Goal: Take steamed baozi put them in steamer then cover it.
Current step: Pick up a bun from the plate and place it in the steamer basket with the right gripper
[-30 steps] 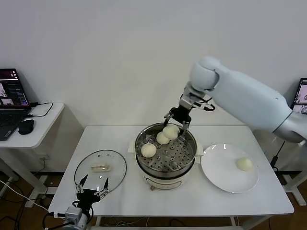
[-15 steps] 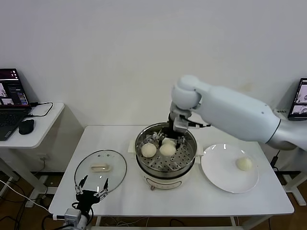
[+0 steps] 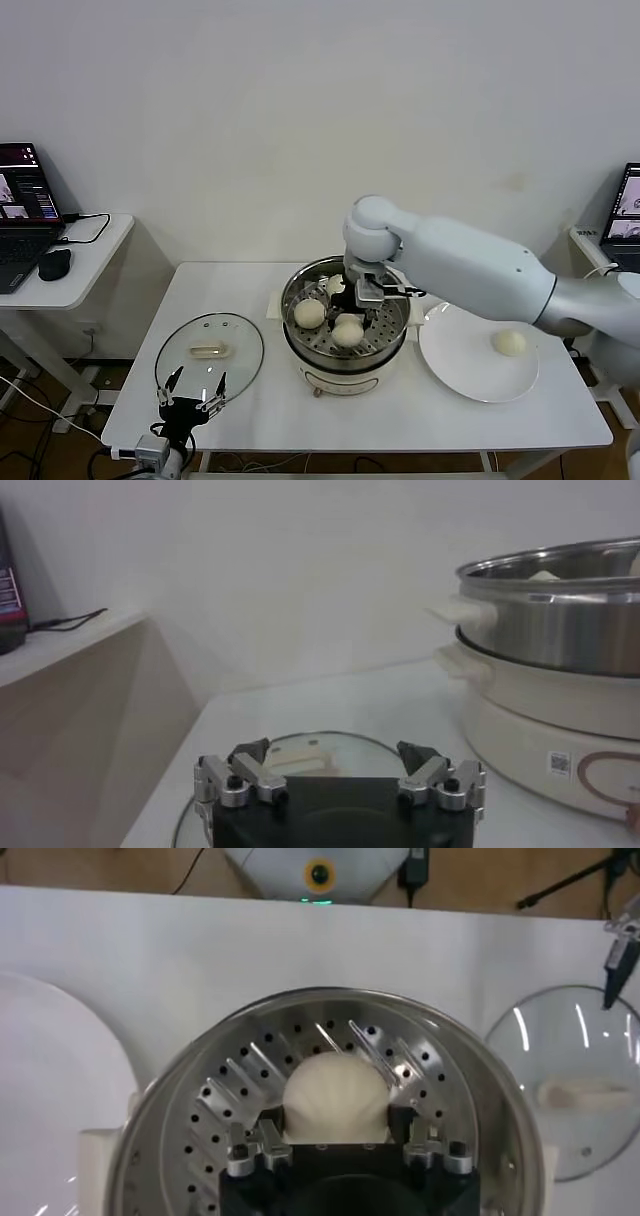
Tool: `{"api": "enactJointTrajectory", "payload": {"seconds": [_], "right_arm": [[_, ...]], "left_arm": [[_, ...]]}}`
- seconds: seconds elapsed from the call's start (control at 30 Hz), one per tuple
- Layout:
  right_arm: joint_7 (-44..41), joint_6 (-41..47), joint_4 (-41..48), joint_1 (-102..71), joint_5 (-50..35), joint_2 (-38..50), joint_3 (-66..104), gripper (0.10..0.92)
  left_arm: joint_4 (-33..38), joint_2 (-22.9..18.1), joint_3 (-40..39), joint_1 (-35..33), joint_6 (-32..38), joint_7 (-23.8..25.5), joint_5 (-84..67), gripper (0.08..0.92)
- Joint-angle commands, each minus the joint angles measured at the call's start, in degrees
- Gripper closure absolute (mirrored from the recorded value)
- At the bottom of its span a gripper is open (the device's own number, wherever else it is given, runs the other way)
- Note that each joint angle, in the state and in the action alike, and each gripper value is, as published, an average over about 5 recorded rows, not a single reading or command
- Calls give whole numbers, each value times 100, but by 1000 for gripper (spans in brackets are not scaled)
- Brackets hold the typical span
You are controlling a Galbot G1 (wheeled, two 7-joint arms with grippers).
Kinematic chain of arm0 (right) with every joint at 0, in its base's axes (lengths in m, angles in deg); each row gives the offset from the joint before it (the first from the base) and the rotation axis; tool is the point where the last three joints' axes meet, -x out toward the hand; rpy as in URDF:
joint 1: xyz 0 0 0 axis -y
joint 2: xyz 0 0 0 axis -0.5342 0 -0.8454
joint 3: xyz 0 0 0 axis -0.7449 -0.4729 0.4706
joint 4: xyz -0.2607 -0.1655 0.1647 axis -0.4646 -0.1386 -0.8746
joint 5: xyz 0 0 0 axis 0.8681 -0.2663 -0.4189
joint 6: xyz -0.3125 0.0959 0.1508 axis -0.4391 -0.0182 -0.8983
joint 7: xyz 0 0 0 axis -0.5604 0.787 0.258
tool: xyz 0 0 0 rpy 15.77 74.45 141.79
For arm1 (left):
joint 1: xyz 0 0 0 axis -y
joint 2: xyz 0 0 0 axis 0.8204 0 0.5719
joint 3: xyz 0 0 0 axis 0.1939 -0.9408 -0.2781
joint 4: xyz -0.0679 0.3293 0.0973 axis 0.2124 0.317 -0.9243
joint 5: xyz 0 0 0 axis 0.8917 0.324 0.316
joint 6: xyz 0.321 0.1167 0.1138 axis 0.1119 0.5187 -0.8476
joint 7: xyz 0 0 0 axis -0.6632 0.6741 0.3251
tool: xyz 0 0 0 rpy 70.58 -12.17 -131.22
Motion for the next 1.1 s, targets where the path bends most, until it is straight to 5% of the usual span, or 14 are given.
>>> {"api": "enactJointTrajectory", "payload": {"seconds": [0.03,0.57,0.8,1.1], "right_arm": [[40,-80,141,-276,228,-81,5,397],[45,79,-189,-252,130,74,-12,390],[137,442,-215,16,-167,198,185,237],[283,2641,-44,851,-1308,1052,543,203]], "left_arm": [[-11,-9,5,6,-4,-1,7,177],[-69,-14,-16,52,-11,4,32,177],[-64,-5,-20,38,-12,10,31,177],[20,37,-41,-18,-37,47,24,177]]}}
